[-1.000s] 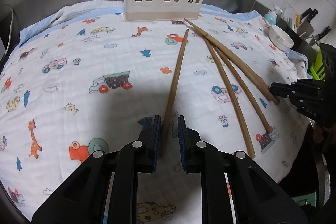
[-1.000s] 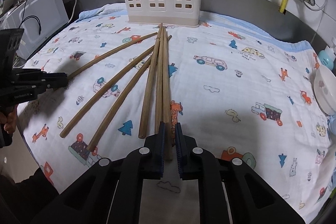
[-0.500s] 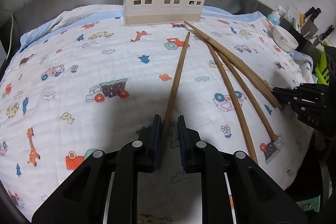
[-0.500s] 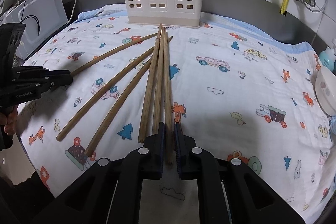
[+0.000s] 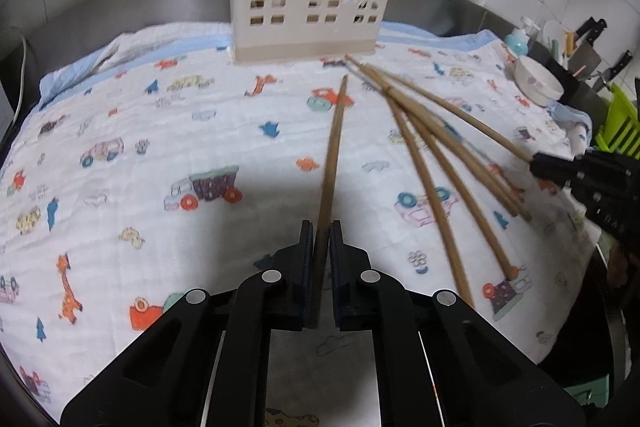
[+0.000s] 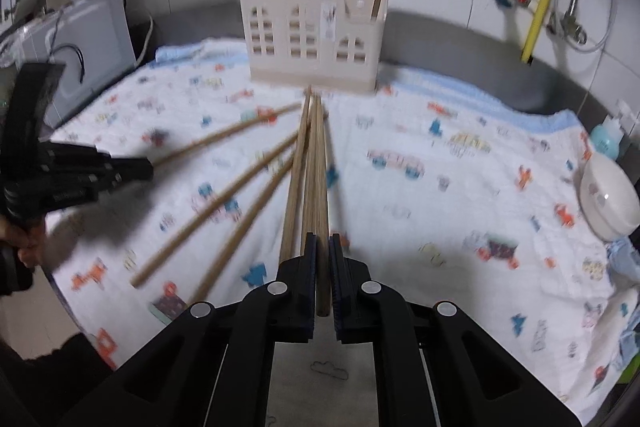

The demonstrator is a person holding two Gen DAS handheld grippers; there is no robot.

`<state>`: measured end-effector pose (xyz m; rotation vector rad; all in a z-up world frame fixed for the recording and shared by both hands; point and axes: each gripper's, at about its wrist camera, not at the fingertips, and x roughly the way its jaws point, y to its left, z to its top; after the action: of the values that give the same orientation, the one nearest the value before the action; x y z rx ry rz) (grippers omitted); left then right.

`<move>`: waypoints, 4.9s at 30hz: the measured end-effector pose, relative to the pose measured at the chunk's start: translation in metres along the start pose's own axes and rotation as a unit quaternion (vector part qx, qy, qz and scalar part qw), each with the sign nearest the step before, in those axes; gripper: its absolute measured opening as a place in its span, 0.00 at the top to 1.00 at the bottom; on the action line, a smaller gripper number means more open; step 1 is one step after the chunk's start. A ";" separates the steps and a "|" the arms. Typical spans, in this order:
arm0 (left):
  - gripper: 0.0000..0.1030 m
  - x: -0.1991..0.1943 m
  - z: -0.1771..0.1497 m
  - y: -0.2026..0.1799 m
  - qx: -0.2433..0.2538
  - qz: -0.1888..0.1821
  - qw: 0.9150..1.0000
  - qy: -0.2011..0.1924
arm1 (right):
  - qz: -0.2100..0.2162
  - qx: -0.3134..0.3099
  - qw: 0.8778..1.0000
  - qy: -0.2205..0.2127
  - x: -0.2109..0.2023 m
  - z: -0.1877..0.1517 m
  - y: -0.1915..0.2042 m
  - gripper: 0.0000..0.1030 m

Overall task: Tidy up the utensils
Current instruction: 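Lift the chopsticks and carry them over the holder with both tools, then open both tools to drop the chopsticks into the holder, then lower the left tool onto a chopstick while the right tool grasps another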

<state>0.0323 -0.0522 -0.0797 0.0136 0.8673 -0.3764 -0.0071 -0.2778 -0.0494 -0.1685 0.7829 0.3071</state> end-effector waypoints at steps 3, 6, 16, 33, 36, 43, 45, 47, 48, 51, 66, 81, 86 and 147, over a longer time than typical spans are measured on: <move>0.95 -0.014 0.008 -0.001 0.003 -0.009 1.000 -0.020 | 0.002 0.001 0.999 -0.033 -0.022 0.016 -0.002 0.94; 0.95 -0.026 0.015 0.000 0.003 -0.016 0.999 -0.039 | 0.003 0.001 0.998 -0.059 -0.037 0.031 -0.005 0.94; 0.95 -0.059 0.039 0.002 -0.006 -0.045 0.994 -0.100 | 0.027 0.003 0.992 -0.123 -0.068 0.083 -0.007 0.94; 0.95 -0.094 0.102 0.003 0.016 -0.062 0.985 -0.162 | 0.031 -0.009 0.987 -0.158 -0.097 0.188 -0.029 0.94; 0.95 -0.096 0.114 0.001 0.028 -0.060 0.984 -0.167 | 0.024 -0.016 0.988 -0.150 -0.099 0.207 -0.032 0.94; 0.95 -0.105 0.143 -0.002 0.046 -0.060 0.980 -0.184 | -0.007 -0.043 0.989 -0.142 -0.101 0.243 -0.037 0.94; 0.95 -0.110 0.153 -0.003 0.050 -0.060 0.978 -0.193 | -0.007 -0.048 0.990 -0.129 -0.092 0.251 -0.037 0.94; 0.95 -0.118 0.166 -0.004 0.053 -0.058 0.975 -0.206 | -0.004 -0.047 0.992 -0.116 -0.080 0.259 -0.037 0.94; 0.95 -0.123 0.174 -0.005 0.057 -0.055 0.973 -0.215 | -0.005 -0.049 0.993 -0.110 -0.075 0.261 -0.037 0.94; 0.95 -0.135 0.194 -0.007 0.063 -0.047 0.968 -0.238 | -0.005 -0.052 0.995 -0.083 -0.048 0.271 -0.036 0.94; 0.95 -0.133 0.279 0.005 0.052 0.027 0.949 -0.311 | -0.001 -0.035 0.999 -0.036 0.015 0.277 -0.047 0.93; 0.95 -0.073 0.279 0.024 0.027 0.046 0.962 -0.267 | 0.018 -0.033 0.994 -0.098 -0.032 0.231 -0.039 0.84; 0.94 -0.080 0.277 0.017 0.035 0.041 0.961 -0.270 | 0.034 -0.023 0.994 -0.102 -0.042 0.198 -0.030 0.83; 0.87 0.018 -0.017 -0.088 0.053 -0.008 0.998 0.016 | 0.025 0.031 0.998 0.054 0.034 -0.018 -0.001 0.93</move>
<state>0.0015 -0.1377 -0.0920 0.1119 0.8792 -0.4378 0.0039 -0.2763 -0.0859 -0.1078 0.9040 0.3236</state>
